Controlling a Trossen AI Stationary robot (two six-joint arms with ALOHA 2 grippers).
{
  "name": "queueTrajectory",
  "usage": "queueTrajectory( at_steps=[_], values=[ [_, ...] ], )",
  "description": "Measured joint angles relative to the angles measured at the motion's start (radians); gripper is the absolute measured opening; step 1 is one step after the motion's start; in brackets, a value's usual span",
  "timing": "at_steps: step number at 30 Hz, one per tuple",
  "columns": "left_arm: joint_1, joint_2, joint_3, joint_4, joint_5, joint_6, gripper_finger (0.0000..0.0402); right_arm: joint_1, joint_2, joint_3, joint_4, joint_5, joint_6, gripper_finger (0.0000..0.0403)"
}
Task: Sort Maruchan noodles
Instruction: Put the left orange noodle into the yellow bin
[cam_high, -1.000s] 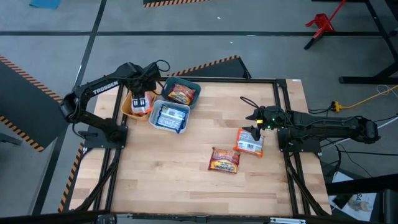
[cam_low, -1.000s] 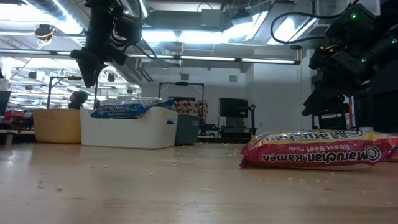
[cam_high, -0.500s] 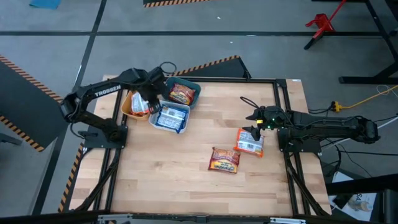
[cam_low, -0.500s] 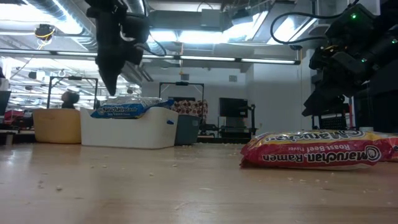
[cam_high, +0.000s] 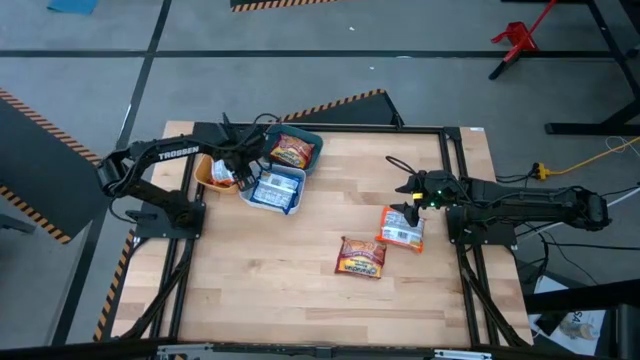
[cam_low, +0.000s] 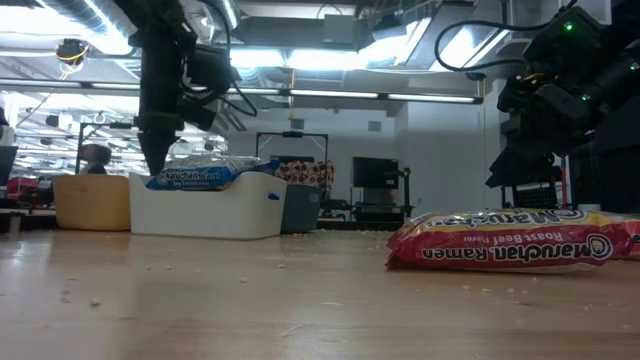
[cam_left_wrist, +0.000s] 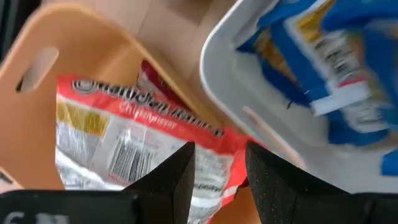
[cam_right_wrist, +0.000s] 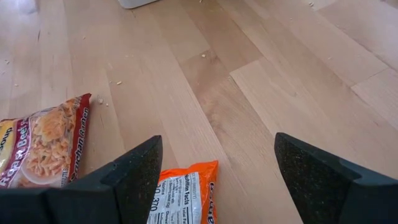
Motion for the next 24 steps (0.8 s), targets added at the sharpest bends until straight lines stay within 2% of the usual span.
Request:
queueTrajectory(
  at_steps=[8, 17, 20, 24],
  values=[
    [0.000, 0.000, -0.018, -0.055, -0.032, -0.026, 0.0134, 0.000, 0.000, 0.000, 0.000, 0.001, -0.002, 0.0296],
    [0.000, 0.000, -0.019, -0.154, -0.238, -0.102, 0.0134, 0.000, 0.000, 0.000, 0.000, 0.001, -0.002, 0.0296],
    [-0.008, -0.013, -0.008, -0.122, -0.220, -0.129, 0.0134, 0.000, 0.000, 0.000, 0.000, 0.002, -0.001, 0.0296],
    [-0.040, -0.088, -0.008, 0.108, -0.130, -0.138, 0.0134, 0.000, 0.000, 0.000, 0.001, 0.002, -0.001, 0.0296]
  ],
)
